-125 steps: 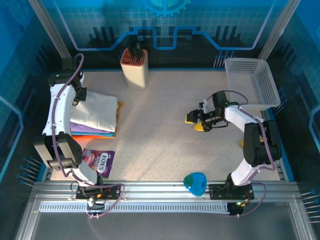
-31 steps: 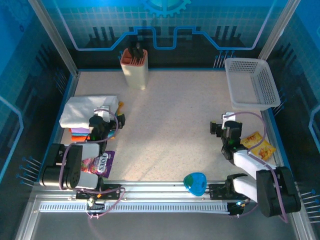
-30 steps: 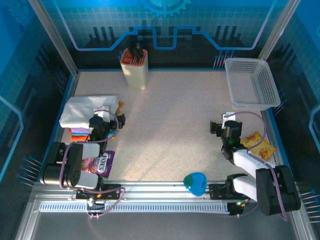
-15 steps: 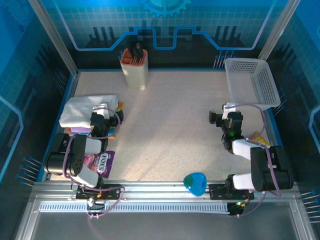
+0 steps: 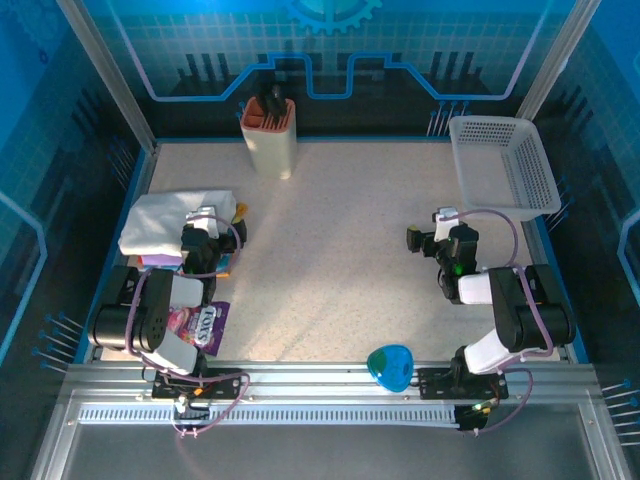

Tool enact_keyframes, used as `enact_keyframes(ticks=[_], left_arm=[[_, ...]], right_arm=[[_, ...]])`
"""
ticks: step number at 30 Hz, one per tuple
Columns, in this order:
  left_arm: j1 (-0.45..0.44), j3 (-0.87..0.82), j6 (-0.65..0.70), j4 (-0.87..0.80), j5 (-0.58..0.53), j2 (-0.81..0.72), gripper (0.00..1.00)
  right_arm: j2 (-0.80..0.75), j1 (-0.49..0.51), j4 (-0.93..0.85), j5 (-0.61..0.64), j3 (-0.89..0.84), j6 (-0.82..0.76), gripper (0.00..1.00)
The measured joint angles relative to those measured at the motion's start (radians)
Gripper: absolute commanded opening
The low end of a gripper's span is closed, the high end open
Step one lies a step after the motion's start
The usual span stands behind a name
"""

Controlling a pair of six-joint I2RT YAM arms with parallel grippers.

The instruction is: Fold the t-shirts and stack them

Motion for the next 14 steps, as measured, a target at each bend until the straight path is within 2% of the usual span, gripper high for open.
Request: enact_keyframes(ticks=[14], left_arm=[[0.000,0.000,0.000,0.000,0.000,0.000,0.99]], right_arm=[[0.000,0.002,-0.005,-0.013,0.016,-0.023,1.00]])
